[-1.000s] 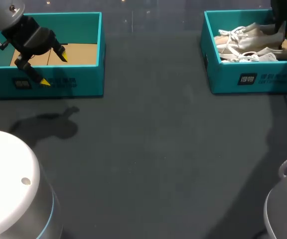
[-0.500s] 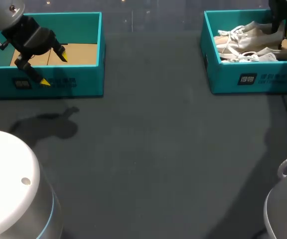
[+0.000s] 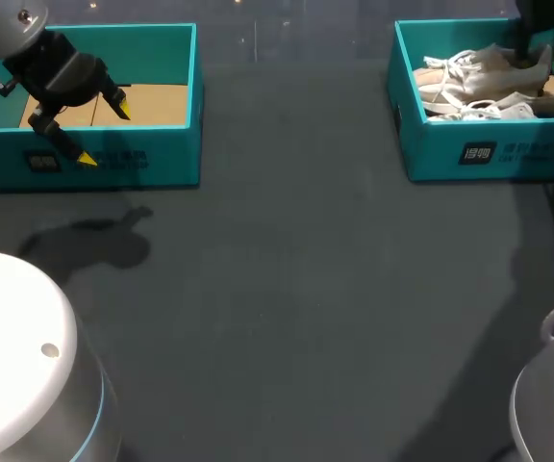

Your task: Take the shoe out of the shoebox, open the shoe tongue, remove and reinsert the insole, then place the shoe into the shoebox

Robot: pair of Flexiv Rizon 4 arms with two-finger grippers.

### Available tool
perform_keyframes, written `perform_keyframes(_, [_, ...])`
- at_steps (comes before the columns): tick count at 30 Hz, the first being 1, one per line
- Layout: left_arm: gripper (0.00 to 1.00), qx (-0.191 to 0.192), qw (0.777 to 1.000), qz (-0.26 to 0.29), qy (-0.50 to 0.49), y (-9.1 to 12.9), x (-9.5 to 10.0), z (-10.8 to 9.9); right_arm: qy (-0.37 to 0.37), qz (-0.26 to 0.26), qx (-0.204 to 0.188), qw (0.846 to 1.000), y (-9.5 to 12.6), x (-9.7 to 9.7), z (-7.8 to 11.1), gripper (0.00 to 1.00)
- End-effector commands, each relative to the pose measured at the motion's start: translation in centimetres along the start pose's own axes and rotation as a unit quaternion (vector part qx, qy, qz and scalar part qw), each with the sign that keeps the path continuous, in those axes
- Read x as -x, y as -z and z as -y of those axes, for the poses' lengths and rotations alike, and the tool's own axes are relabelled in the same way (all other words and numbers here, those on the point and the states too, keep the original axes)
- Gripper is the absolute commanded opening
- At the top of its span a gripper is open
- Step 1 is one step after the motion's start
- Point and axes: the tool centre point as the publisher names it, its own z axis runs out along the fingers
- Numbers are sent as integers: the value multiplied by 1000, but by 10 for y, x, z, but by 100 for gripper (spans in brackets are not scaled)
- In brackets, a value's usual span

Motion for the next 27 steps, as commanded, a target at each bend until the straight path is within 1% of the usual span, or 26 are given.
perform_keyframes(1, [100,1,1000,-1,0,0,0,0,-3,1,1,1000,4,0,6,89])
perform_keyframes(3, [100,1,1000,-1,0,0,0,0,-5,1,0,1000,8,1,8,96])
perform_keyframes(5, [100,1,1000,-1,0,0,0,0,-9,0,6,1000,15,2,10,100])
perform_keyframes(7, [100,1,1000,-1,0,0,0,0,-8,7,14,1000,26,2,12,100])
perform_keyframes(11, [100,1,1000,-1,0,0,0,0,-13,-1,24,1000,47,4,19,100])
perform_keyframes(18, [100,1,1000,-1,0,0,0,0,-13,-6,38,999,89,3,37,100])
perform_keyframes(23, [100,1,1000,-1,0,0,0,0,-11,-9,50,999,115,-4,49,100])
perform_keyframes(26, [100,1,1000,-1,0,0,0,0,-10,-11,53,998,126,-10,57,100])
perform_keyframes(27, [100,3,999,3,36,5,3,1,-9,-12,54,998,129,-11,59,100])
